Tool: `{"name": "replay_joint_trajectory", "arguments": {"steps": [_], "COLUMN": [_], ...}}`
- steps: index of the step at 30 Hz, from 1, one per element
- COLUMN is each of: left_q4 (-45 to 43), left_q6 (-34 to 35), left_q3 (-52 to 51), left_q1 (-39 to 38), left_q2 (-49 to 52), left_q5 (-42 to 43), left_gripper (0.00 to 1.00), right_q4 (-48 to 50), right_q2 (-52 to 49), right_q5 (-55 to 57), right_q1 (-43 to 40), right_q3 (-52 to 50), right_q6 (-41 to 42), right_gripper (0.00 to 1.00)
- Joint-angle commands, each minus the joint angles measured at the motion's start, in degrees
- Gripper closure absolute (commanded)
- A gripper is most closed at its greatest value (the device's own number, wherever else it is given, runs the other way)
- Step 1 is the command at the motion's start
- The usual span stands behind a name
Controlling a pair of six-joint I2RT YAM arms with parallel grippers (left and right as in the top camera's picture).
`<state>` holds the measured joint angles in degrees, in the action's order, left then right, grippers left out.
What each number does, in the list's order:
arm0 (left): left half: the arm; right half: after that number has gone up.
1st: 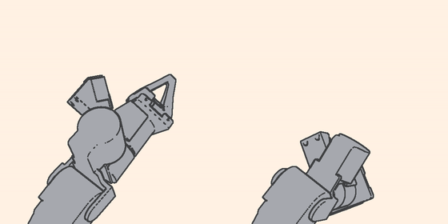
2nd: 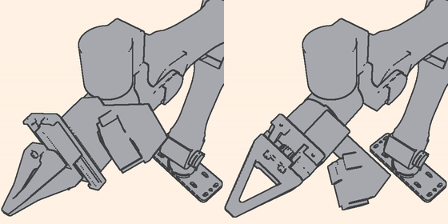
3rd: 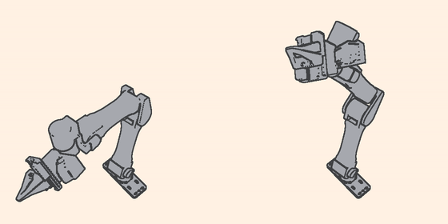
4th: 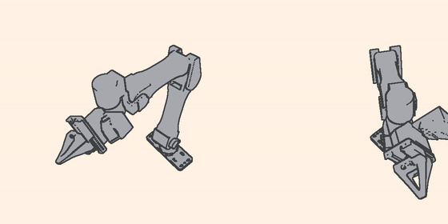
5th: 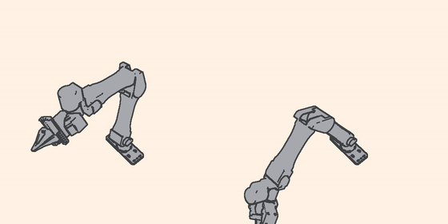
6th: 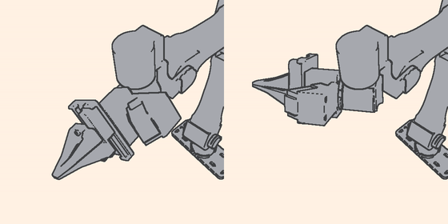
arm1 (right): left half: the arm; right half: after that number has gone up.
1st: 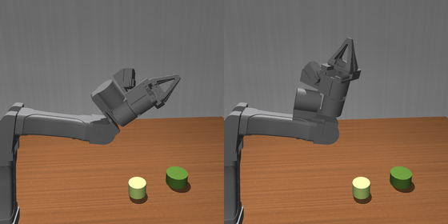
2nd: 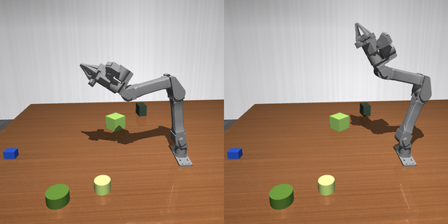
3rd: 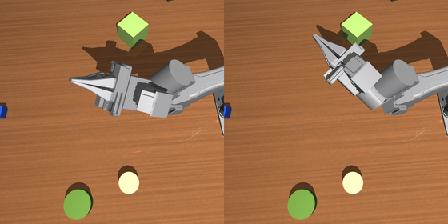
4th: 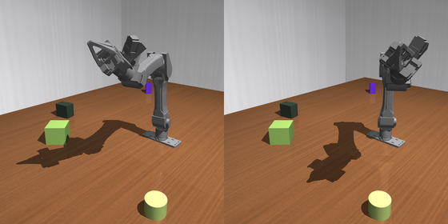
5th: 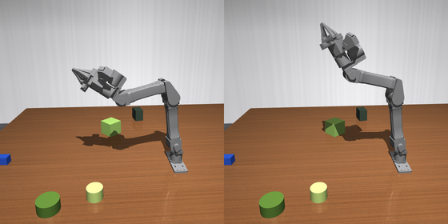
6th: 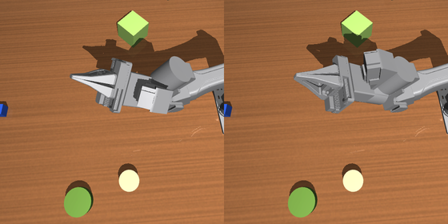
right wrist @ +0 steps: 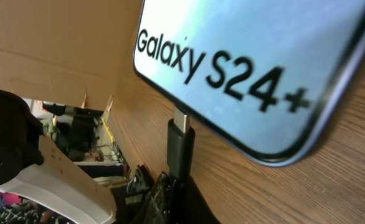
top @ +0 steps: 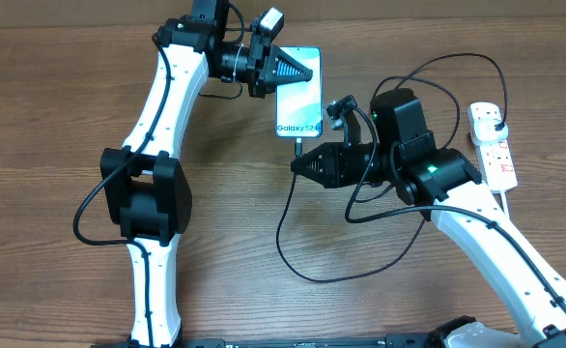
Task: Plug charger to phone and switch on socket
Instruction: 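Push the USB-C plug up into the phone's port with the right gripper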
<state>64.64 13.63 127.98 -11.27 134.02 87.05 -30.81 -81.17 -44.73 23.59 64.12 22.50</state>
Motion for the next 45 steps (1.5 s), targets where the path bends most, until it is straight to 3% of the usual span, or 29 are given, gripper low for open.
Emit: {"name": "replay_joint_trajectory", "arguments": {"steps": [1, 45], "left_q4": [-0.3, -0.1], "left_q6": [1.2, 0.5], "left_q3": [0.9, 0.9], "left_q1": [-0.3, -0.4], "left_q2": [-0.3, -0.3], "left_q5": [3.5, 3.6], "left_gripper": [0.96, 0.96], "right_q4": [0.8, 6.1], "right_q2": [0.0, 0.0], "right_q5": [0.1, 2.7], "right_q1": [-0.5, -3.1], "right_q3": [-0.1, -0.1], "right_q6": [0.2, 1.8], "right_gripper": [0.96, 0.96]}}
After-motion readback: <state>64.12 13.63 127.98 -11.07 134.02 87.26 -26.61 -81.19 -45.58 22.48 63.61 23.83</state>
